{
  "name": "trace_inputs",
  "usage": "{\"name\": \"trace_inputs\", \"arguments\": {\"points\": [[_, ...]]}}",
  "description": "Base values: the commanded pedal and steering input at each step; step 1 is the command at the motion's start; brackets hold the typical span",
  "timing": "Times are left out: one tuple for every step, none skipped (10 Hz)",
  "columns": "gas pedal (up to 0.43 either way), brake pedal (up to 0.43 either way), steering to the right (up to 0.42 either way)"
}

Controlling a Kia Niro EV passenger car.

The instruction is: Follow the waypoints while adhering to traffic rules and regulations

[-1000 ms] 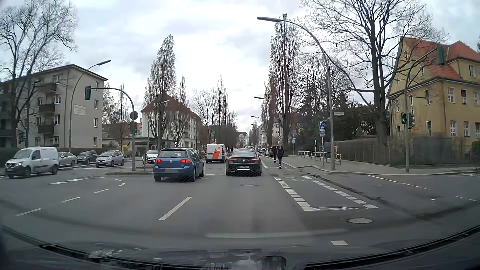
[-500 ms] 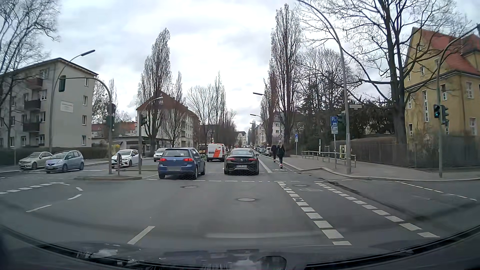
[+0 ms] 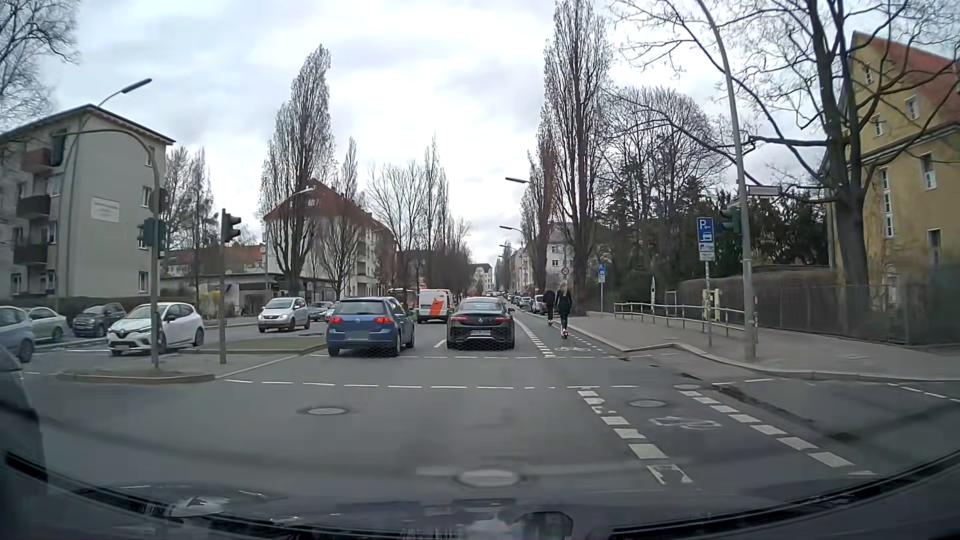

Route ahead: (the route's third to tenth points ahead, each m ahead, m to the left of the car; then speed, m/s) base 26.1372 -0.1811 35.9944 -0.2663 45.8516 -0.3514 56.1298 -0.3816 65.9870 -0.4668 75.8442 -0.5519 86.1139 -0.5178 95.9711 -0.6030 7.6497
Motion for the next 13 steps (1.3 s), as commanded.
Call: {"name": "trace_inputs", "arguments": {"points": [[0.098, 0.012, 0.0], [0.098, 0.012, -0.001], [0.098, 0.012, -0.001], [0.098, 0.012, -0.001], [0.098, 0.018, 0.0], [0.087, 0.012, -0.001], [0.087, 0.012, -0.001], [0.087, 0.012, -0.001], [0.087, 0.012, -0.001], [0.087, 0.012, -0.001], [0.087, 0.012, -0.001], [0.087, 0.012, -0.001], [0.087, 0.012, -0.003]]}}
